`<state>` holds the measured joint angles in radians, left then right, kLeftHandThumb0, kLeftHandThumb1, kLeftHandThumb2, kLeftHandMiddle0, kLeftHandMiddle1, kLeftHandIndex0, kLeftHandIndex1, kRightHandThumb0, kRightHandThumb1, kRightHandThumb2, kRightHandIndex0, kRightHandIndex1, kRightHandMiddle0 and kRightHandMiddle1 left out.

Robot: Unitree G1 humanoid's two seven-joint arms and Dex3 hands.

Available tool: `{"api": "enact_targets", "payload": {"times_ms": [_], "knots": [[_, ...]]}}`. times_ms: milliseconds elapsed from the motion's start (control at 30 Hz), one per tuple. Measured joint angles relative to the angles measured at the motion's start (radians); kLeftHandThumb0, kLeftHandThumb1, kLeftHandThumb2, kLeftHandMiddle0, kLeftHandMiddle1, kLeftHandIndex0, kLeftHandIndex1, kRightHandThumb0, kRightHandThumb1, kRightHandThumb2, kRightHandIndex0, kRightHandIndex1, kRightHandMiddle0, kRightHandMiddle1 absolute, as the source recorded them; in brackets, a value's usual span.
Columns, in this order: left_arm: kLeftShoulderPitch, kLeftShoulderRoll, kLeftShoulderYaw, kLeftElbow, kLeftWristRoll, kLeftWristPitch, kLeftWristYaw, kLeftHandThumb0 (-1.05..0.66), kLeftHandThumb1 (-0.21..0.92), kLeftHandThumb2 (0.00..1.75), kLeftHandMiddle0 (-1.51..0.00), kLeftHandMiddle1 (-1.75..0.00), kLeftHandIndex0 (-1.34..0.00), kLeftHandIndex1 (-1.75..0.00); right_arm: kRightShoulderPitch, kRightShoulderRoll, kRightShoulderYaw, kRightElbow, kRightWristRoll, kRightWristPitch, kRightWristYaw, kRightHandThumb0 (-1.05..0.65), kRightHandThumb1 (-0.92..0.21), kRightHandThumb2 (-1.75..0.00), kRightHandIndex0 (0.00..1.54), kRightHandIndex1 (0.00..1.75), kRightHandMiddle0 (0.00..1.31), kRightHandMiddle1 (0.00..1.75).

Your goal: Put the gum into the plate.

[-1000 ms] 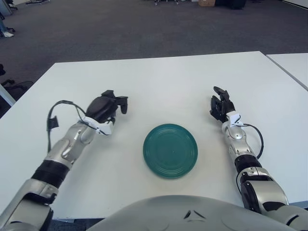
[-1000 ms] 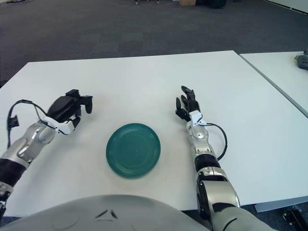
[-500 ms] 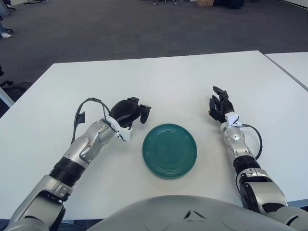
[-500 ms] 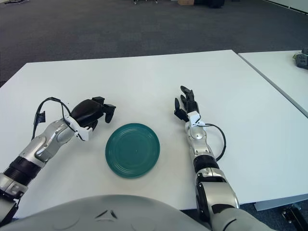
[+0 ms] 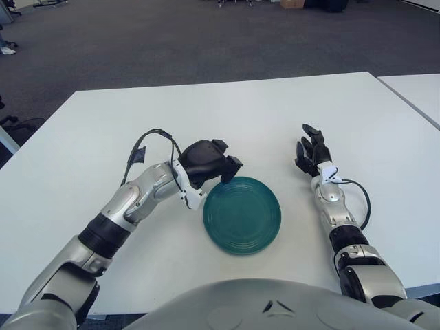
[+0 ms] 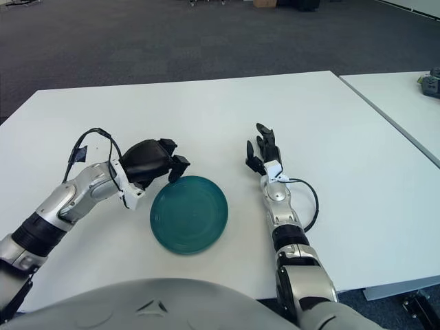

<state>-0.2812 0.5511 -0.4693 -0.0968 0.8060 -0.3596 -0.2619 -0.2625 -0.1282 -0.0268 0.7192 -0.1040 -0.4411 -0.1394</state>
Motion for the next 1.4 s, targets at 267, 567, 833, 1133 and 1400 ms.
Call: {"api": "enact_targets", "payload": {"times_ms": [267, 567, 833, 1133, 1400], "knots": [[-0.053, 0.009, -0.003, -0.022, 0.027, -0.065, -0.055, 0.01, 0.23, 1.32, -0.66, -1.55, -0.63, -1.64, 0.013, 0.012, 0.007, -0.021, -0.004, 0.006, -0.022, -0.67, -0.92, -0.78, 0.23, 0.00, 0.00, 0.46], [-0.034, 0.004, 0.014, -0.139, 0.038, -0.055, -0.088, 0.00, 0.32, 1.16, -0.64, -1.58, -0.61, -1.47, 0.019, 0.019, 0.015, -0.023, -0.010, -0.004, -0.047, -0.67, -0.92, -0.77, 0.22, 0.00, 0.00, 0.45], [0.024, -0.010, 0.025, -0.224, 0.026, -0.047, -0.109, 0.00, 0.40, 1.07, -0.60, -1.65, -0.58, -1.38, 0.022, 0.019, 0.016, -0.011, -0.018, -0.006, -0.055, -0.67, -0.92, -0.79, 0.23, 0.00, 0.00, 0.47], [0.009, -0.048, -0.006, -0.222, 0.025, -0.076, -0.148, 0.00, 0.41, 1.06, -0.59, -1.66, -0.60, -1.36, 0.015, 0.027, 0.014, 0.011, -0.017, -0.034, -0.061, -0.67, -0.92, -0.79, 0.25, 0.01, 0.00, 0.53], [-0.001, -0.053, -0.031, -0.222, 0.035, -0.121, -0.163, 0.00, 0.37, 1.10, -0.63, -1.57, -0.59, -1.44, 0.009, 0.029, 0.008, 0.031, -0.001, -0.060, -0.044, -0.66, -0.92, -0.77, 0.24, 0.00, 0.00, 0.51]]}}
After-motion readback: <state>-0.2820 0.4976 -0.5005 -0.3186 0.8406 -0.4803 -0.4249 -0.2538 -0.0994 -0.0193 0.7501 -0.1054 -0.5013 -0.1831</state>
